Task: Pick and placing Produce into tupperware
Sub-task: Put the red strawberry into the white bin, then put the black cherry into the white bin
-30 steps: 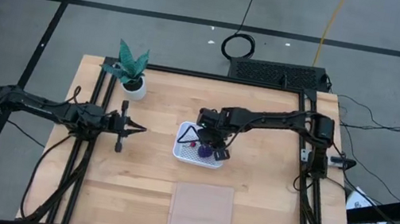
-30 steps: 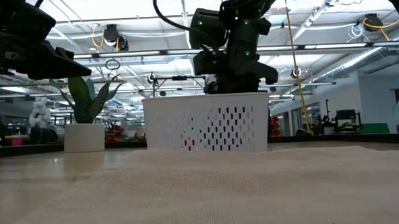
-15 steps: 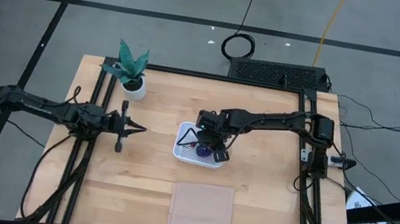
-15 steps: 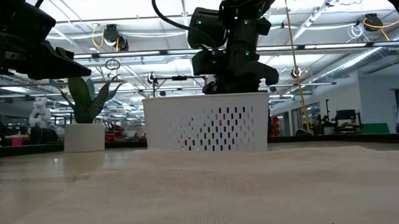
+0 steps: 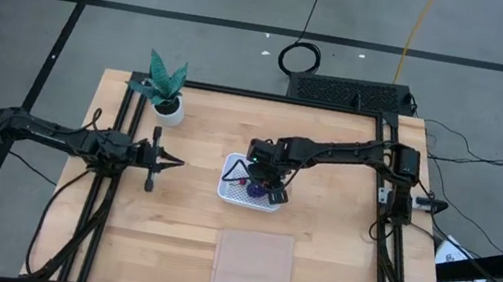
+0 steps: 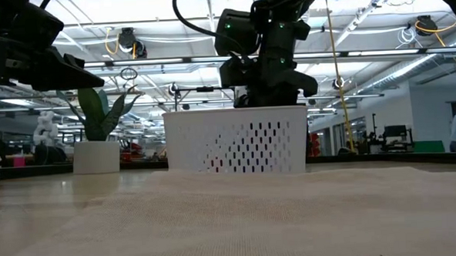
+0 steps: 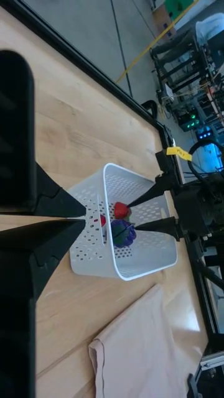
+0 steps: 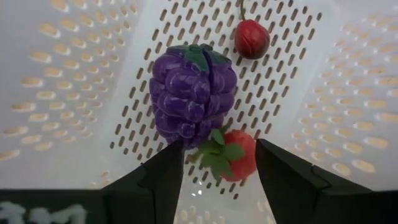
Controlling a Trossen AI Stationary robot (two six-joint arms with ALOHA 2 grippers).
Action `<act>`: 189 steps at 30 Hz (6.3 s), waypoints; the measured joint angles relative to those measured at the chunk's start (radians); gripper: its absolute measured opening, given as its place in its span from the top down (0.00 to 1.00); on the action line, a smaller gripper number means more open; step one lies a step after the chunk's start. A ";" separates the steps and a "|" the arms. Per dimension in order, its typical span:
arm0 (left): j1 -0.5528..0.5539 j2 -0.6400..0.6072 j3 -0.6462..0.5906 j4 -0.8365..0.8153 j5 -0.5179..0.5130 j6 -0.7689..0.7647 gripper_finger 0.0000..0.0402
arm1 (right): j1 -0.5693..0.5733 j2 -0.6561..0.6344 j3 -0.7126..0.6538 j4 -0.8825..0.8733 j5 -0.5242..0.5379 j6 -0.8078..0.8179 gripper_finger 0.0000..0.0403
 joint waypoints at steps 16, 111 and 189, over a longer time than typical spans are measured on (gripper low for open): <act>0.000 0.000 -0.001 0.000 0.000 0.000 0.95 | 0.001 -0.060 0.000 -0.035 0.077 0.000 0.67; 0.000 0.000 -0.001 0.001 -0.002 -0.012 0.95 | 0.028 -1.566 -1.185 0.781 0.096 0.523 1.00; -0.151 0.112 0.531 -0.541 -0.238 -0.371 0.95 | 0.029 -1.587 -1.346 0.993 0.020 0.505 1.00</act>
